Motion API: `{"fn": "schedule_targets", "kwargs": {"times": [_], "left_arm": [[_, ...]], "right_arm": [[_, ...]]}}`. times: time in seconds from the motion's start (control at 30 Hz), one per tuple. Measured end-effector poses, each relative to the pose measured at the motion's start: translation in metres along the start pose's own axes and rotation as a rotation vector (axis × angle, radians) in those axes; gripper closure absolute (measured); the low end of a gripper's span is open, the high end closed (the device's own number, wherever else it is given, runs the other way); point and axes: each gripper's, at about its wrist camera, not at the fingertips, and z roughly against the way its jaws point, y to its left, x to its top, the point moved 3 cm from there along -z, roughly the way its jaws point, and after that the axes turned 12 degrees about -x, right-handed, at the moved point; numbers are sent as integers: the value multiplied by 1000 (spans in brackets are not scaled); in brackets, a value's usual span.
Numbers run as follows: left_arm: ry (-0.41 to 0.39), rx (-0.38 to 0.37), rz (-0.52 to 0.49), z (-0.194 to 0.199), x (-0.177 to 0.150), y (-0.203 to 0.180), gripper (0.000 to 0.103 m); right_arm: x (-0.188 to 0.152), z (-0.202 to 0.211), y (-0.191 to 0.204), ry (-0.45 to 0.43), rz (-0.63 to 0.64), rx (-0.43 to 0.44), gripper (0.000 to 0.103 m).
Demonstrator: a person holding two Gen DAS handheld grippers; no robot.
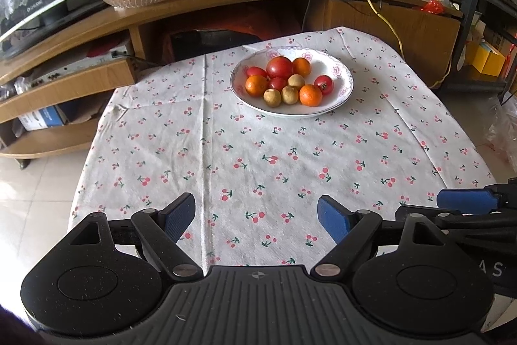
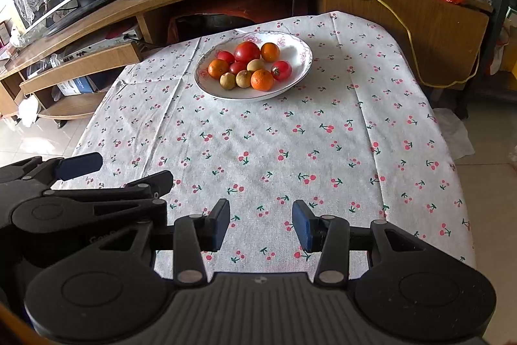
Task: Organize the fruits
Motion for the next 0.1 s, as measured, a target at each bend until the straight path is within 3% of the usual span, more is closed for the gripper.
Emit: {"fn": "schedule_targets", "kwargs": {"times": [0.1], "left_arm": [[-2, 4, -1, 0, 0, 0, 16]], "right_arm": [[0, 0, 0, 0, -1, 0, 60]]}}
